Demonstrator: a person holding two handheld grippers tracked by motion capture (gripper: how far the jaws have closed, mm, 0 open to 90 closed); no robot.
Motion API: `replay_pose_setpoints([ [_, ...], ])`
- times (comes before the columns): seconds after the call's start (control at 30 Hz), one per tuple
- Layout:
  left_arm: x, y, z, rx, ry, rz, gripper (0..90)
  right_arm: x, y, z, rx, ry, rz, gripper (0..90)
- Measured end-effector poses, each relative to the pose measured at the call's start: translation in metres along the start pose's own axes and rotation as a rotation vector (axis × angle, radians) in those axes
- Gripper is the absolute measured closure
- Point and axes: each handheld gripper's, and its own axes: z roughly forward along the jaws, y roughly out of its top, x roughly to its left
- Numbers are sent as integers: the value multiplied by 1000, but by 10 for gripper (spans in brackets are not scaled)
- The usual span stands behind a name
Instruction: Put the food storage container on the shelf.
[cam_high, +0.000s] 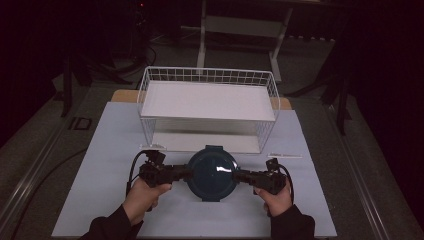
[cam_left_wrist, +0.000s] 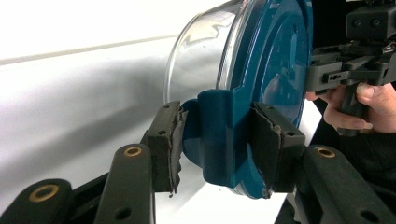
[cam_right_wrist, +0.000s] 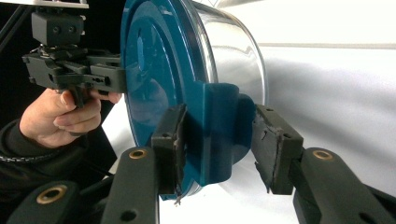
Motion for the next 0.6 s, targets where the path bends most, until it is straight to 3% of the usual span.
replay_pose_setpoints([
  [0.33,13,17,5,-32,12,-21,548,-9,26,9,5,-13,-14,564],
  [0.47,20,23,7,-50,21,-15,548,-15,38,15,9,-17,-28,563],
  [0.57,28,32,12,-75,24,22,548,-21,47,19,-11,-22,-56,563],
  [0.6,31,34,13,-76,23,14,548,-23,49,21,-13,-27,-65,563],
])
